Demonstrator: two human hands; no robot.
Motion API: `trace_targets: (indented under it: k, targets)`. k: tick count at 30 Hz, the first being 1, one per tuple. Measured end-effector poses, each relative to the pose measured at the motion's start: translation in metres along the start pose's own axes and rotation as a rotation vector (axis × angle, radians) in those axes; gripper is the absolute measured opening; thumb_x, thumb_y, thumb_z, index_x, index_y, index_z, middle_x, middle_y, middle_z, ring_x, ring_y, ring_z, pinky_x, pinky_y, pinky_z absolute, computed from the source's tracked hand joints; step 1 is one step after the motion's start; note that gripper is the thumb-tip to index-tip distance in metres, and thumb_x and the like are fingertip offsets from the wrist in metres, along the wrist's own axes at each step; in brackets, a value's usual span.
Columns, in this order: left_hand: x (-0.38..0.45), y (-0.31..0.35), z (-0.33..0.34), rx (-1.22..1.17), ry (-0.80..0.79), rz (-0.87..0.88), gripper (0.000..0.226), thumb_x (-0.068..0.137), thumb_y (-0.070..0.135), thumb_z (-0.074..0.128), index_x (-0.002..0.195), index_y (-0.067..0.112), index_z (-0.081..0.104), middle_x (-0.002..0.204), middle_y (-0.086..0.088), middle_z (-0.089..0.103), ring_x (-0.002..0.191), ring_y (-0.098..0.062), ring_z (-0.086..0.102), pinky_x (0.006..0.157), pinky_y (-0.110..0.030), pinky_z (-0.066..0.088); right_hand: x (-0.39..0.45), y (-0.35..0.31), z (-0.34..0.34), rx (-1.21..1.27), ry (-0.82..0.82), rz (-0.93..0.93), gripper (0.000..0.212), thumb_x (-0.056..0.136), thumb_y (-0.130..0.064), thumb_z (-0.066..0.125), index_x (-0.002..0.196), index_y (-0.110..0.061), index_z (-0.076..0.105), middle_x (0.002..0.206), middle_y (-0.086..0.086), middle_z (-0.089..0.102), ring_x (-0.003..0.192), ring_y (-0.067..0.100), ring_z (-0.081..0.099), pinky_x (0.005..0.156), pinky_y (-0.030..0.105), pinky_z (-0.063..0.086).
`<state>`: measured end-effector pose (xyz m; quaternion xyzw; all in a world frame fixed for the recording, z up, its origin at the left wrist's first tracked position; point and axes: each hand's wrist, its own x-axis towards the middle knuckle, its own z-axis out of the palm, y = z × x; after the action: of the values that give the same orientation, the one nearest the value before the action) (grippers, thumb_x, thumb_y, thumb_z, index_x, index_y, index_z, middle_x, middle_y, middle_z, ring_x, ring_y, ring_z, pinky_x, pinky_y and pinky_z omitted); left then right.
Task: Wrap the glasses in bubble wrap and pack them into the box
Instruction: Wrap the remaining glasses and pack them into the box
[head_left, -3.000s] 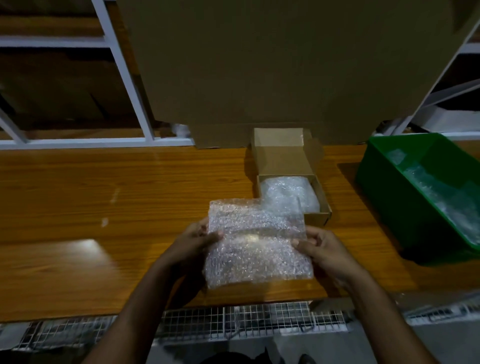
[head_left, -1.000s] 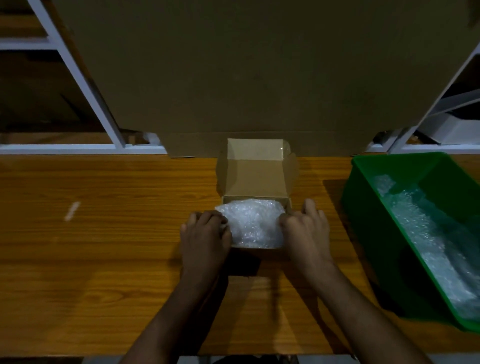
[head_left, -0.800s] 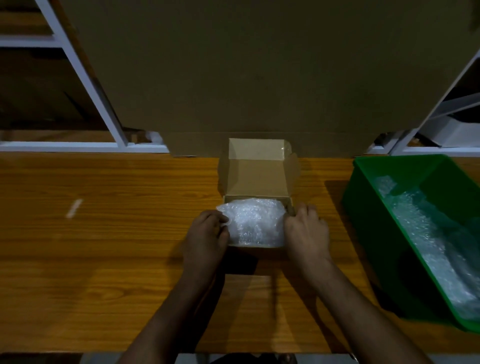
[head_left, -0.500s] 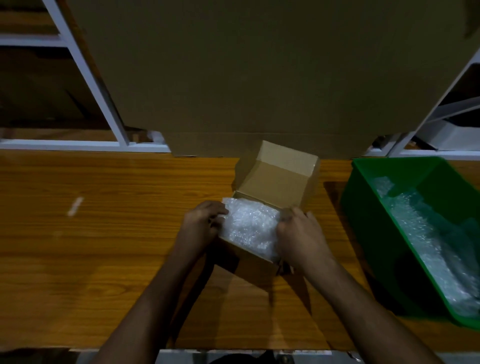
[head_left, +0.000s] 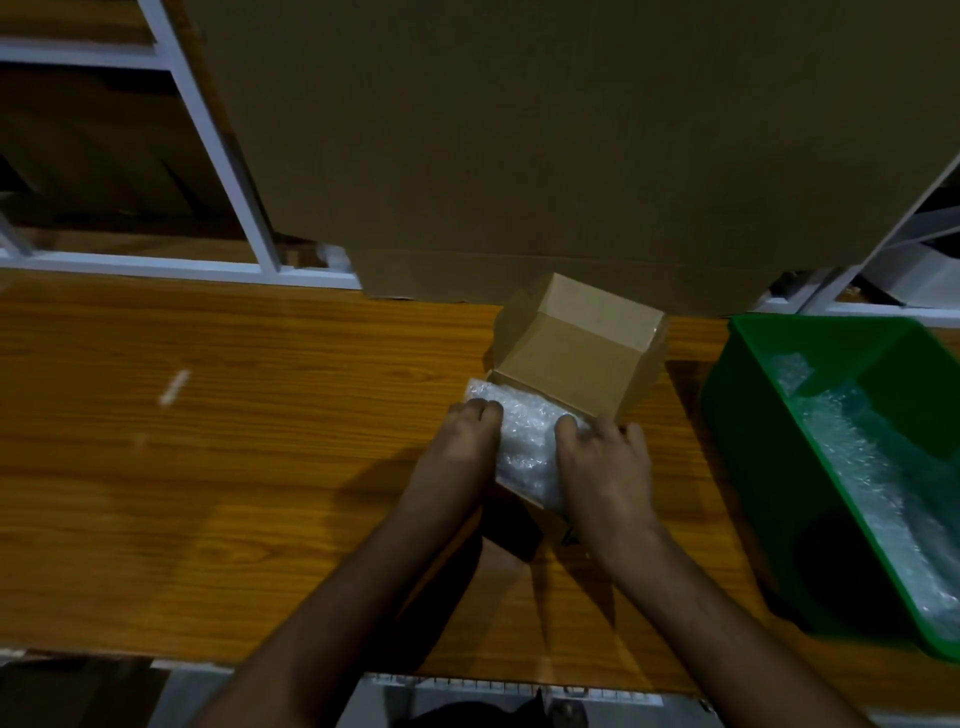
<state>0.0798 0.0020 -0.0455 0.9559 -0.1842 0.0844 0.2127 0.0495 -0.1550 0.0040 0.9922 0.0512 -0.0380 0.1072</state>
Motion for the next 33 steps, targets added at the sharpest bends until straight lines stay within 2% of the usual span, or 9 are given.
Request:
trace_targets:
  k: [3, 6, 11, 16, 19, 22, 27, 30, 33]
  targets:
    - [0.004, 0.019, 0.005, 0.078, 0.004, -0.11, 0.042, 0.084, -0.003, 0.044, 0.124, 0.001, 0.053, 0.124, -0.02, 0.056, 0.113, -0.034, 0.052, 0.094, -0.038, 0.046, 0.005, 0.0, -0.005, -0.044, -0.036, -0.004, 0.024, 0.095, -0.03, 0.058, 0.116, -0.019, 0.056, 0.114, 0.003, 0.066, 0.128, 0.027, 0.041, 0.102, 0.044, 0.033]
    - [0.01, 0.034, 0.007, 0.09, -0.059, -0.25, 0.049, 0.084, 0.0, 0.049, 0.133, 0.005, 0.043, 0.136, -0.018, 0.044, 0.123, -0.031, 0.04, 0.099, -0.036, 0.039, 0.005, 0.003, -0.005, 0.011, -0.074, 0.022, 0.018, 0.091, -0.037, 0.064, 0.104, -0.024, 0.062, 0.112, -0.002, 0.064, 0.127, 0.024, 0.037, 0.101, 0.045, 0.034]
    - [0.011, 0.037, 0.013, 0.116, -0.136, -0.277, 0.06, 0.076, 0.016, 0.059, 0.131, 0.004, 0.039, 0.139, -0.02, 0.039, 0.126, -0.032, 0.038, 0.106, -0.037, 0.034, 0.002, 0.002, 0.002, 0.073, -0.017, 0.03, 0.021, 0.088, -0.038, 0.067, 0.102, -0.023, 0.064, 0.12, 0.003, 0.059, 0.122, 0.024, 0.039, 0.097, 0.042, 0.037]
    - [0.027, 0.038, -0.003, 0.089, -0.281, -0.354, 0.075, 0.083, 0.036, 0.063, 0.14, -0.003, 0.031, 0.141, -0.021, 0.041, 0.128, -0.034, 0.039, 0.108, -0.038, 0.032, -0.001, 0.0, 0.006, 0.082, 0.026, 0.008, 0.024, 0.093, -0.032, 0.058, 0.113, -0.019, 0.062, 0.122, 0.004, 0.062, 0.122, 0.025, 0.043, 0.095, 0.039, 0.036]
    - [0.034, 0.042, -0.003, 0.059, -0.253, -0.419, 0.08, 0.086, 0.05, 0.044, 0.14, -0.006, 0.031, 0.142, -0.025, 0.043, 0.128, -0.038, 0.04, 0.108, -0.041, 0.03, -0.002, -0.005, 0.007, 0.056, 0.036, 0.011, 0.025, 0.097, -0.028, 0.051, 0.118, -0.017, 0.059, 0.122, 0.004, 0.063, 0.122, 0.026, 0.044, 0.094, 0.038, 0.036]
    - [0.033, 0.046, 0.007, 0.099, -0.201, -0.433, 0.09, 0.075, 0.057, 0.017, 0.138, -0.005, 0.036, 0.14, -0.027, 0.045, 0.127, -0.039, 0.04, 0.108, -0.043, 0.028, -0.002, -0.005, 0.009, 0.085, 0.048, 0.02, 0.022, 0.1, -0.025, 0.045, 0.115, -0.019, 0.059, 0.119, 0.002, 0.064, 0.122, 0.026, 0.043, 0.094, 0.038, 0.035]
    - [0.025, 0.051, 0.014, 0.12, -0.178, -0.444, 0.091, 0.077, 0.056, 0.026, 0.145, -0.004, 0.03, 0.146, -0.027, 0.038, 0.133, -0.039, 0.035, 0.114, -0.044, 0.023, -0.009, 0.002, 0.01, 0.172, 0.109, 0.026, 0.02, 0.098, -0.025, 0.048, 0.108, -0.018, 0.063, 0.115, 0.003, 0.062, 0.12, 0.025, 0.041, 0.091, 0.04, 0.034]
    - [0.032, 0.041, 0.009, 0.129, -0.163, -0.446, 0.082, 0.084, 0.057, 0.031, 0.14, -0.002, 0.04, 0.138, -0.025, 0.051, 0.123, -0.037, 0.049, 0.102, -0.041, 0.038, -0.004, 0.008, 0.009, 0.141, 0.072, 0.001, 0.02, 0.091, -0.034, 0.06, 0.105, -0.021, 0.066, 0.115, 0.002, 0.061, 0.118, 0.024, 0.041, 0.09, 0.04, 0.036]
    - [0.042, 0.035, -0.001, 0.139, -0.146, -0.432, 0.063, 0.091, 0.053, 0.043, 0.125, 0.002, 0.053, 0.121, -0.02, 0.063, 0.108, -0.037, 0.06, 0.081, -0.036, 0.045, 0.002, 0.02, 0.008, 0.11, 0.07, -0.091, 0.014, 0.09, -0.033, 0.058, 0.096, -0.023, 0.066, 0.106, -0.001, 0.066, 0.114, 0.022, 0.041, 0.087, 0.04, 0.034]
